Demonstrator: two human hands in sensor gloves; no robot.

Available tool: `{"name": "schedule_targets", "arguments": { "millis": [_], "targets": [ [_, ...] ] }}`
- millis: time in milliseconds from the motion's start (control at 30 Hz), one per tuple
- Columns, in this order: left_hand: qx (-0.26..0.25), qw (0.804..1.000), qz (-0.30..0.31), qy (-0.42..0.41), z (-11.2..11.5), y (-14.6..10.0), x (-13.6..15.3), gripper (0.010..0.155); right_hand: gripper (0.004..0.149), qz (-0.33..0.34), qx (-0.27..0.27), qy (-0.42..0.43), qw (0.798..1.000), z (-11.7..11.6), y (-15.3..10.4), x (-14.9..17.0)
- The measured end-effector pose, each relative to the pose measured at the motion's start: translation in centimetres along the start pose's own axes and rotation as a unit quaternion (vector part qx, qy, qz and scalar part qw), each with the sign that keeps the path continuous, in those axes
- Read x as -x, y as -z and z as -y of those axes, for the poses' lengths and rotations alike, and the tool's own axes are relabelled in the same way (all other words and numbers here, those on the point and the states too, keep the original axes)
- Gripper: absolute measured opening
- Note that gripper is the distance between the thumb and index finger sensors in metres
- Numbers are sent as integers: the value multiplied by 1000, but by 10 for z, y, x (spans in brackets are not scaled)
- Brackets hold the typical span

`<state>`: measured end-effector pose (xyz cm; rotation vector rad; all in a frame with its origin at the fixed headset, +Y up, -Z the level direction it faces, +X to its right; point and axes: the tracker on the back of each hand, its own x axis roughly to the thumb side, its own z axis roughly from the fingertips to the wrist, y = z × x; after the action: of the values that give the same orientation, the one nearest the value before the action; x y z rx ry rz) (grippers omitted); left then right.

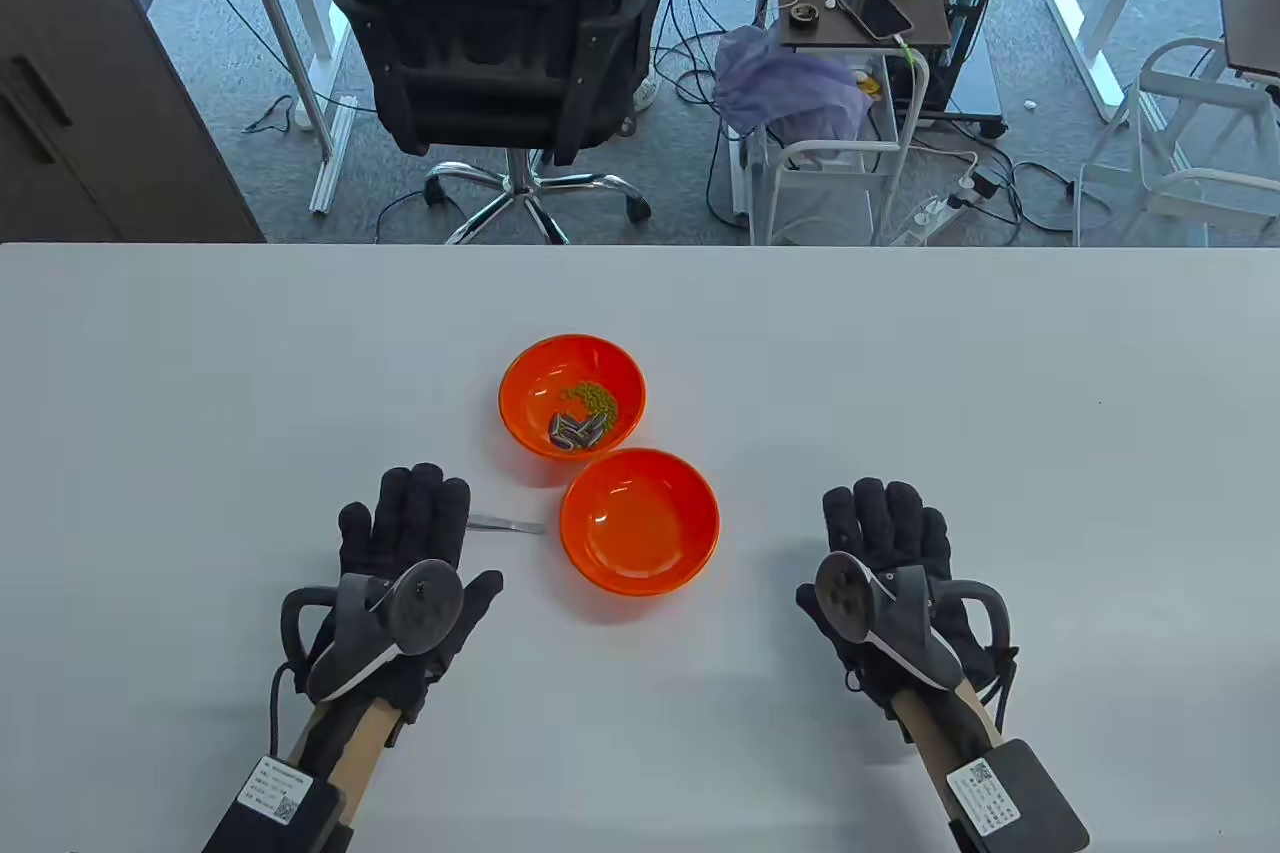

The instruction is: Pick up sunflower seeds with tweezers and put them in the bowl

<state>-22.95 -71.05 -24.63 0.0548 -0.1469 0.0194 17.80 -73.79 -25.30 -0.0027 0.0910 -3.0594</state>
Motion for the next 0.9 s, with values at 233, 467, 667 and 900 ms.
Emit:
{"name": "schedule_targets", "arguments": {
  "millis": [233,467,667,900],
  "targets": [
    [-2,1000,0,2,0,1,-1,83,93,-4,2,2,1000,0,1,1],
    [-4,1000,-2,-3,1,2,-1,83,93,-6,1,5,1000,0,2,2],
    [-17,1000,-10,-7,-1,6,2,82,93,-6,3,5,1000,1,2,2],
    [-49,998,-21,16,-4,23,9,78,93,-4,1,9,1000,1,2,1]
  ]
}}
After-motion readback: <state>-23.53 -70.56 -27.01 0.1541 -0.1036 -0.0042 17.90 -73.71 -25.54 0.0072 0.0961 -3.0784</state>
